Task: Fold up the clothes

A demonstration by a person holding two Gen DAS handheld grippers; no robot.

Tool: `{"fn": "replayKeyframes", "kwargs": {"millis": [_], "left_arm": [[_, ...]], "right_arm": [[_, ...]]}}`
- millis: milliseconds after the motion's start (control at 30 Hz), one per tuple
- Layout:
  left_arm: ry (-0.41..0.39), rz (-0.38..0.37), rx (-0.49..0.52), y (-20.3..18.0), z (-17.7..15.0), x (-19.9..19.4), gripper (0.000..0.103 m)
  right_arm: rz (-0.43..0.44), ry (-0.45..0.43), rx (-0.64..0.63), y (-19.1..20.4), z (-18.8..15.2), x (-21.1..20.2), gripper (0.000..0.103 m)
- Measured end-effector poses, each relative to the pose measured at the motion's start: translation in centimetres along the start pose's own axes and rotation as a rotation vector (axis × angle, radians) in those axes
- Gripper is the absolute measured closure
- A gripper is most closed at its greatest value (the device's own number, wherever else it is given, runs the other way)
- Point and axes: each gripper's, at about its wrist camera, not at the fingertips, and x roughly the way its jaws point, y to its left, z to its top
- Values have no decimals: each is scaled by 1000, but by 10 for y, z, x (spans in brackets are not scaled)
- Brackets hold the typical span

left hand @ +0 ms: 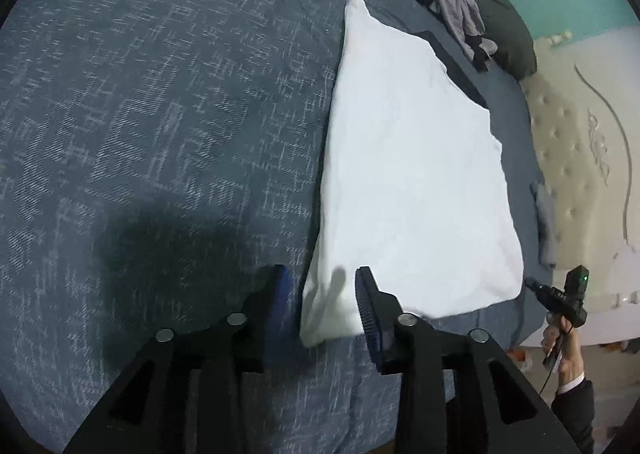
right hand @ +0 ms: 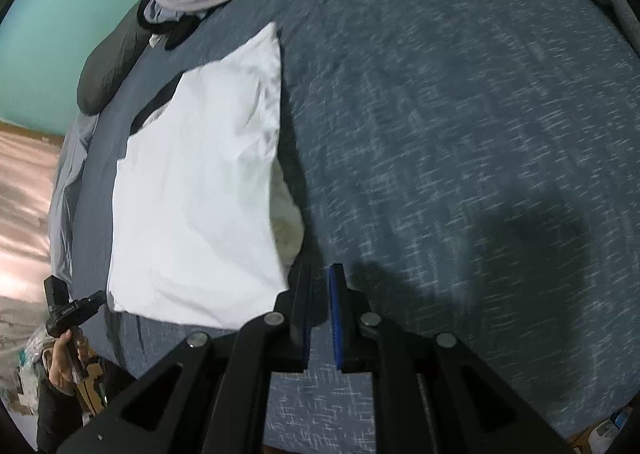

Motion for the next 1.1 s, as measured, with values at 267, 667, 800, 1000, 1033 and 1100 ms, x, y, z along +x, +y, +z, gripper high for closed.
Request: {"fn": "replayKeyframes", "kwargs": {"millis": [267, 667, 800, 1000, 1033, 1100], "left_arm": [[28, -6, -12, 6, 8, 30, 63], [34, -3, 44, -17, 12, 39, 93], [21, -10, 54, -25, 13, 32, 93], [-1, -25, 87, -47, 18, 16, 94], [-5, -25, 95, -55, 21, 14, 94], [-10, -29, 109, -68, 25, 10, 94]], "right_arm": [[17, -33, -10, 9, 9, -8, 94], [4, -40, -1, 14, 15, -7, 94], [9, -50, -6, 18, 16, -12, 94], [16, -61, -5, 20, 18, -18, 94], [18, -63, -5, 20, 18, -18, 94], [24, -65, -6, 20, 19, -19, 94]]}}
